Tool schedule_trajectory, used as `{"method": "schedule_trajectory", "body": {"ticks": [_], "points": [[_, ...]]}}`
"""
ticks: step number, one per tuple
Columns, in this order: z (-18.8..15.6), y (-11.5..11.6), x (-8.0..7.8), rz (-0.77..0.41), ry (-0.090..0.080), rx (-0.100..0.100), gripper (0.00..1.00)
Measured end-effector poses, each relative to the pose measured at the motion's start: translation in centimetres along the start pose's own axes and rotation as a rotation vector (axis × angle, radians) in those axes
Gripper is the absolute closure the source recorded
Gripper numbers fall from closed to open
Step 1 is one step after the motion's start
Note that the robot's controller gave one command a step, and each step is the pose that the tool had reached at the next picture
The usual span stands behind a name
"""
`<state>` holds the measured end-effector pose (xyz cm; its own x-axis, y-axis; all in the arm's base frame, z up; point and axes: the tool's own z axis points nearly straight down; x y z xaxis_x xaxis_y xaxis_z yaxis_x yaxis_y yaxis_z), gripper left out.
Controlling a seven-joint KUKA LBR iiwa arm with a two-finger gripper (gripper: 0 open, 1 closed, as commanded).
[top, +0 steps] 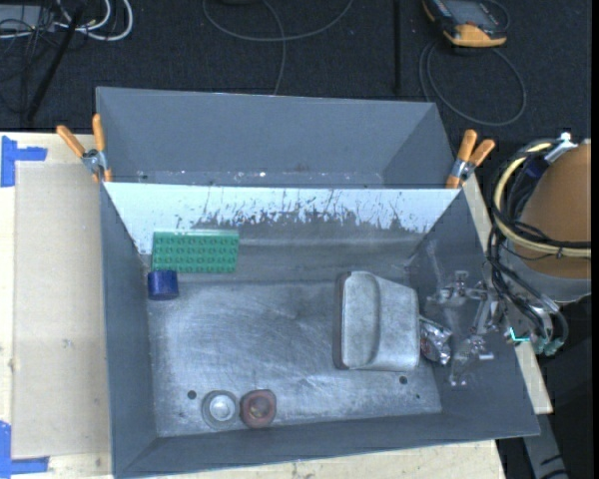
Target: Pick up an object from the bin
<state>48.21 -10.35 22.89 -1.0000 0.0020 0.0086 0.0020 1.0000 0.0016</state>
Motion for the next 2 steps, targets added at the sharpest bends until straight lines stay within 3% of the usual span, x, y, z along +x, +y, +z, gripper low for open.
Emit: {"method": "schedule_trajectory", "body": {"ticks": [1, 2], "points": [[12.0, -1.4, -4.6, -0.023, -0.015, 0.002, 0.0], [12.7, -2.6, -5.4, -0.3, -0.04, 0.008, 0.0]]}}
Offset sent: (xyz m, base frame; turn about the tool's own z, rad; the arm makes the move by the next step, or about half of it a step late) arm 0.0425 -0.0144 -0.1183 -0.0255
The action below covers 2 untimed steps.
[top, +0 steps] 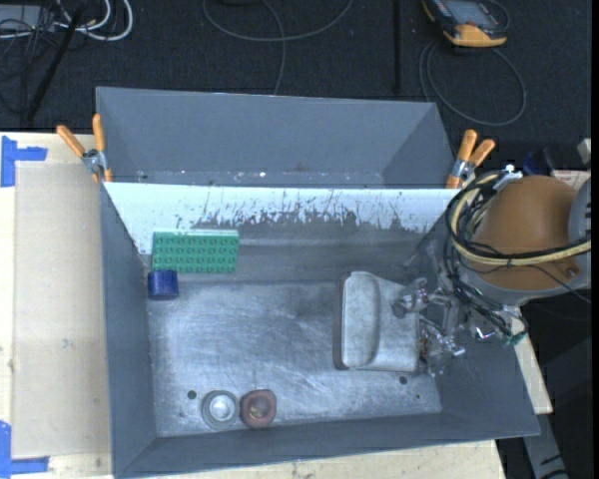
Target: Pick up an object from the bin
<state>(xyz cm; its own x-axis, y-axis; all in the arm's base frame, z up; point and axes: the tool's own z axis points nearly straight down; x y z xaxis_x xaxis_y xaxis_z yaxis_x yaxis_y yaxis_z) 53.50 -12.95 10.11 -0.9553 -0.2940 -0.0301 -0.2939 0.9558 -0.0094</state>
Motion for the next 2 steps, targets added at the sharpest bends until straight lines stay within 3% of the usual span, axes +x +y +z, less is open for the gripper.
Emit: {"method": "schedule_trajectory", "body": {"ticks": [1, 2], "points": [[-0.3, -0.51, 0.1, -0.001, 0.003, 0.008, 1.0], [0.28, -0.41, 0.96, 0.001, 0.032, -0.002, 0.0]]}}
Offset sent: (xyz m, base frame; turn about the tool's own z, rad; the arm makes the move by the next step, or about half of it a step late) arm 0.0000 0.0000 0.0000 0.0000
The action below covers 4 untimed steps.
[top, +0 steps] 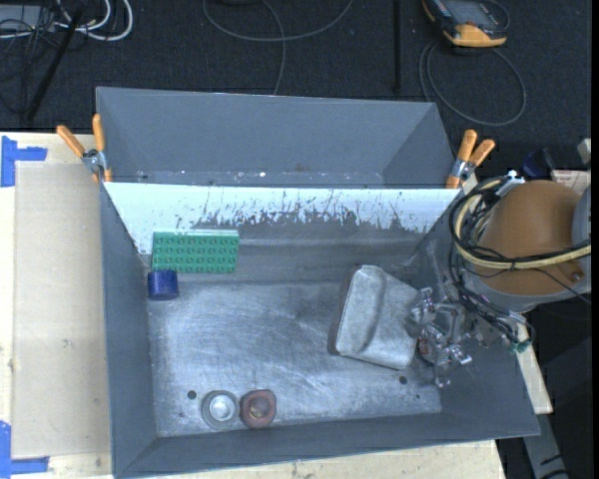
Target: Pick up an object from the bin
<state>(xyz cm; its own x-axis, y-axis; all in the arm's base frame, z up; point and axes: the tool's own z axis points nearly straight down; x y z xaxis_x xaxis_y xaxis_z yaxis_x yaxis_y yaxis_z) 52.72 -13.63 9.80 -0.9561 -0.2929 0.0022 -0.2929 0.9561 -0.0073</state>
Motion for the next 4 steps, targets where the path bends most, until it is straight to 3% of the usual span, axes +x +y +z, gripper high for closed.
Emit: {"method": "schedule_trajectory", "body": {"ticks": [1, 2, 3, 4], "points": [[-0.6, 0.0, -0.9, -0.002, -0.032, 0.009, 1.0], [0.0, 0.0, 0.0, -0.001, 0.0, 0.0, 0.0], [-0.6, -1.5, 1.2, 0.142, -0.002, -0.008, 0.0], [-0.2, -1.1, 0.6, -0.049, -0.016, 0.004, 0.0]]}}
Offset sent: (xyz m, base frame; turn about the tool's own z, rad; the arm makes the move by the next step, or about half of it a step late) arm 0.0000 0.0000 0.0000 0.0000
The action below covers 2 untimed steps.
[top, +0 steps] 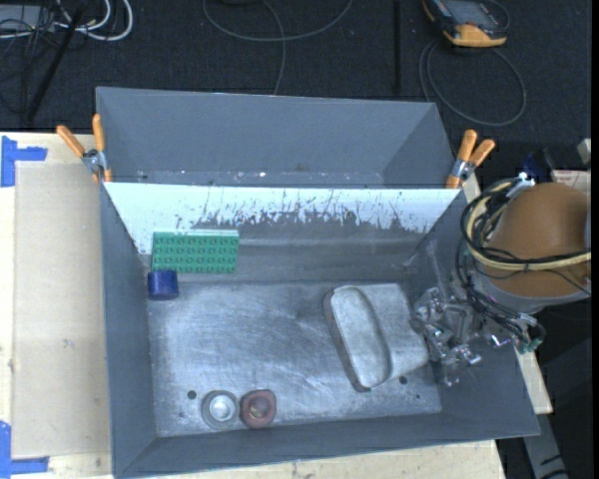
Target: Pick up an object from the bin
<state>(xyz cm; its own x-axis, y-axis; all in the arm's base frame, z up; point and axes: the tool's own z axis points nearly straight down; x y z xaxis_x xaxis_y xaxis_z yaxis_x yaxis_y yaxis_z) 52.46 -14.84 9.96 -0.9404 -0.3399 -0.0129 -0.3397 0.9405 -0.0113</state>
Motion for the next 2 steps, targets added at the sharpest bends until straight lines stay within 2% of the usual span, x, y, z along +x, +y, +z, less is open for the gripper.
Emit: {"method": "schedule_trajectory", "body": {"ticks": [1, 2], "points": [[-7.3, -0.5, 2.4, -0.21, 0.009, -0.011, 0.0], [-0.2, 0.6, -0.6, -0.139, -0.002, -0.009, 0.0]]}}
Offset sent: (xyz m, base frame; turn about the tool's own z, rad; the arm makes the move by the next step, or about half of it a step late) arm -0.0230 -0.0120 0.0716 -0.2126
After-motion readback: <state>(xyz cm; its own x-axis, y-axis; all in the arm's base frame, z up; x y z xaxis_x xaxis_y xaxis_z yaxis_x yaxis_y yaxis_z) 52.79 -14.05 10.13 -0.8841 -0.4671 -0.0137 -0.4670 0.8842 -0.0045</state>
